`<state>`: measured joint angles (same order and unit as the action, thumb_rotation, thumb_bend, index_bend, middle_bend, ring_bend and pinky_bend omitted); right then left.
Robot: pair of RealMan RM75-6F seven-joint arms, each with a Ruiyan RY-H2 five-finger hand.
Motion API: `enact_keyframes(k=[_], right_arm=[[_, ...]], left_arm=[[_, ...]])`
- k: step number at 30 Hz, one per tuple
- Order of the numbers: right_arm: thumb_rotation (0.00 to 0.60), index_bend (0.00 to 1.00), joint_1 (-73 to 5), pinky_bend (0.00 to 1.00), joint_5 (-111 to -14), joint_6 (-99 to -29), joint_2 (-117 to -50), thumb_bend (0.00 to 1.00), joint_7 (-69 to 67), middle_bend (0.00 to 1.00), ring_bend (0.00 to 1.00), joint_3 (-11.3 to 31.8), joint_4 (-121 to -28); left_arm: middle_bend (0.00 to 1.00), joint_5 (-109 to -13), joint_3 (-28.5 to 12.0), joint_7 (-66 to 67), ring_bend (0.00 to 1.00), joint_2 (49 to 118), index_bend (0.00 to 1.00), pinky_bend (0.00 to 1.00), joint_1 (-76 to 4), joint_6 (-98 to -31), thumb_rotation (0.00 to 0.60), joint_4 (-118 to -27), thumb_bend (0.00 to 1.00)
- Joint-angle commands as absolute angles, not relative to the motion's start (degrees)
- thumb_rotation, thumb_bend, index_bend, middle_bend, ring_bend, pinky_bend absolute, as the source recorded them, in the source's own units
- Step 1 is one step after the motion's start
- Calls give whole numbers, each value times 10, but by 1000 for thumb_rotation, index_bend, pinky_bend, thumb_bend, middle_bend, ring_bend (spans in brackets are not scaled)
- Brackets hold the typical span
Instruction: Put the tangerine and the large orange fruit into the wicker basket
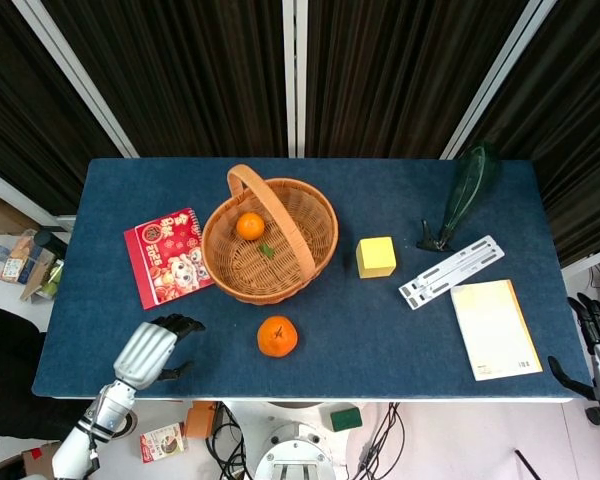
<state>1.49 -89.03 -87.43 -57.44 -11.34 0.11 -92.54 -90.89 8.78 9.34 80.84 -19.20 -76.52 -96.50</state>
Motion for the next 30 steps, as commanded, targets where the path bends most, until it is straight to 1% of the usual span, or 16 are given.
enact_keyframes(k=[1,4,6,8,17,30], right_arm=[[600,0,14,0,-890,-872,-574,327,-115,0,0,1,-924],[600,0,12,0,-891,-868,-574,326,-114,0,0,0,-924],[600,0,12,0,-891,-867,-574,326,-113,0,0,0,-924],[600,0,12,0,-891,-868,-574,327,-114,0,0,0,-925],[600,0,10,0,-888,-864,-574,327,-113,0,0,1,-924],[600,0,11,0,-887,-865,-574,327,-114,0,0,1,-924]], left_arm=[[267,-911,83,63,214,832,177,378,-201,-735,596,-944,149],[203,-906,71,52,175,853,116,354,-209,-717,569,-925,125],[178,-901,63,60,155,864,89,326,-215,-703,545,-916,116],[166,-897,56,61,145,875,78,309,-221,-692,539,-912,110],[155,-876,22,45,144,917,82,307,-252,-644,539,-894,110],[155,-865,-12,27,144,975,99,307,-305,-585,539,-871,110]])
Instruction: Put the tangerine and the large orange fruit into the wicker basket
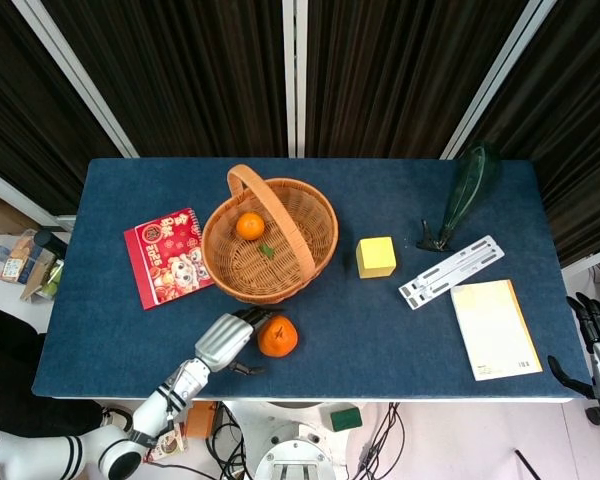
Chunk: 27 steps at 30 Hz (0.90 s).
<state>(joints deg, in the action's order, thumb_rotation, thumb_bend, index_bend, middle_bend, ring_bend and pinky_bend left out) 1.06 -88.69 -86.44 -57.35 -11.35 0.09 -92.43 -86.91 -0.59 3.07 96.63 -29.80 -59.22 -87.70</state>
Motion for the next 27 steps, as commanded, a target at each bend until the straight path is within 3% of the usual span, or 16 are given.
enact_keyframes(k=[1,9,14,19,22,27], right_arm=[[600,0,11,0,-887,-865,-574,327,-113,0,0,1,-924],[600,0,10,0,-889,-862,-574,327,-109,0,0,-1,-925],[600,0,10,0,-888,-863,-573,326,-110,0,0,-1,-925],[600,0,10,0,-887,-861,-573,327,-109,0,0,-1,-926],[600,0,10,0,-887,-863,-573,327,-109,0,0,-1,-926],[600,0,12,0,-889,-865,-572,327,-111,0,0,-1,-926]], left_arm=[[156,-865,-14,26,144,979,99,307,-308,-584,540,-868,110],[197,-855,-22,40,193,1008,148,356,-322,-577,598,-848,113],[255,-846,-25,61,288,1015,200,459,-325,-578,600,-838,136],[379,-848,-26,66,392,1021,312,562,-323,-592,600,-837,192],[418,-855,-23,68,423,1017,377,589,-322,-601,600,-844,217],[424,-872,-18,92,429,984,398,594,-316,-628,600,-891,226]])
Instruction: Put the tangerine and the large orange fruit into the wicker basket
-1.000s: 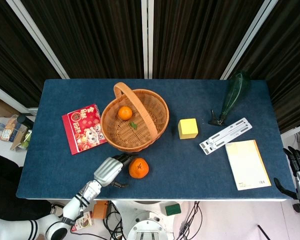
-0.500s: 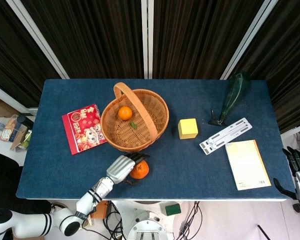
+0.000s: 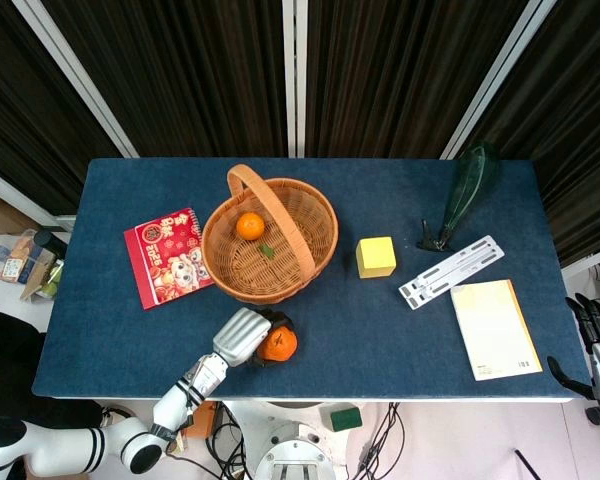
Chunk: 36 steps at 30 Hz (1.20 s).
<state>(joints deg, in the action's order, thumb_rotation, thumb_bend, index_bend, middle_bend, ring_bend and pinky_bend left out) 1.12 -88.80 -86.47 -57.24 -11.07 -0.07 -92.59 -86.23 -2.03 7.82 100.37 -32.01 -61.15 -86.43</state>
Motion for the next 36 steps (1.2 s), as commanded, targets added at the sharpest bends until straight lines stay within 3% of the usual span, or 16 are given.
enact_keyframes(k=[1,7,11,15,22,36], right_arm=[[600,0,12,0,-889,-866,-572,326,-112,0,0,-1,-925],[600,0,12,0,-893,-867,-573,326,-110,0,0,-3,-926],[600,0,12,0,-891,-867,-574,326,-108,0,0,-2,-927],[600,0,10,0,-889,-862,-575,327,-102,0,0,-2,-928],[600,0,6,0,-882,-852,-576,327,-98,0,0,0,-929],[600,0,5,0,-879,-849,-572,326,-112,0,0,1,-924]], left_arm=[[424,-876,-18,97,429,974,398,594,-313,-635,600,-905,226],[424,-902,-31,141,429,886,398,594,-295,-697,600,-1003,226],[426,-895,-63,183,429,834,398,594,-287,-731,600,-1049,225],[429,-822,-107,190,429,815,399,594,-305,-699,600,-1056,222],[431,-696,-172,190,429,861,405,594,-371,-622,600,-964,222],[434,-618,-187,176,427,1001,401,573,-473,-540,600,-759,221]])
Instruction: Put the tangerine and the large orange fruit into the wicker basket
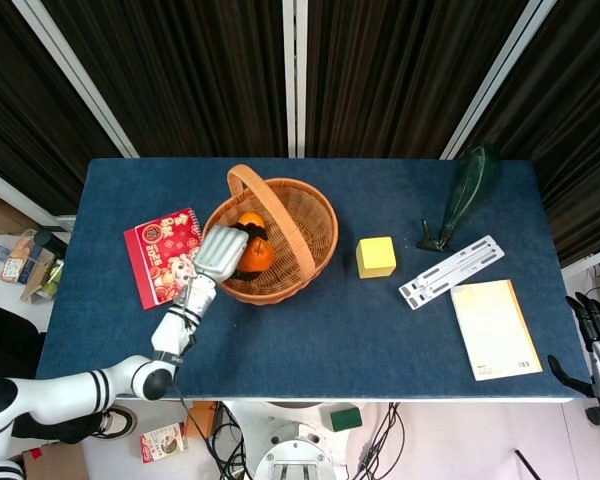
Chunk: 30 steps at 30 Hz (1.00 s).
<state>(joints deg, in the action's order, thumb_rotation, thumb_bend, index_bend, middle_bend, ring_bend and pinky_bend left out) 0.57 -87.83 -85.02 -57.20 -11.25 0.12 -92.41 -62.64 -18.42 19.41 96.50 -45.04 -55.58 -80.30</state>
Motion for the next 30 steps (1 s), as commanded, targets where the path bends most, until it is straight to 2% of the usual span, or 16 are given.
enact_keyframes(k=[1,4,8,11,16,19,23,28,30], right_arm=[[600,0,5,0,-880,-850,-572,327,-112,0,0,0,-925],[600,0,7,0,-882,-854,-571,327,-114,0,0,0,-925],[600,0,6,0,-880,-853,-571,326,-117,0,0,1,-923],[600,0,6,0,-881,-852,-571,327,-116,0,0,1,-922],[600,0,6,0,-881,-851,-572,327,-114,0,0,0,-924],[600,0,7,0,-882,-855,-572,326,-114,0,0,0,-924],[600,0,8,0,-881,-856,-572,327,-114,0,0,1,-924],[600,0,7,0,-881,-856,-573,327,-109,0,0,1,-926],[600,0,7,0,-880,-855,-574,326,-105,0,0,1,-928]], left_arm=[[433,-620,-186,172,427,1009,394,571,-477,-540,600,-747,220],[378,-622,-182,164,369,1022,311,529,-487,-530,600,-719,215],[190,-623,-182,143,181,1015,131,398,-486,-525,600,-722,206],[93,-633,-179,133,83,1008,77,319,-481,-537,600,-728,186],[73,-648,-173,125,56,980,73,296,-471,-551,600,-766,158],[73,-657,-166,132,57,941,74,295,-454,-571,600,-823,160],[77,-673,-145,178,57,858,86,291,-407,-632,600,-938,172],[82,-704,-85,246,57,741,103,283,-332,-708,600,-1087,173],[83,-743,-45,273,57,704,128,275,-292,-753,600,-1125,174]])
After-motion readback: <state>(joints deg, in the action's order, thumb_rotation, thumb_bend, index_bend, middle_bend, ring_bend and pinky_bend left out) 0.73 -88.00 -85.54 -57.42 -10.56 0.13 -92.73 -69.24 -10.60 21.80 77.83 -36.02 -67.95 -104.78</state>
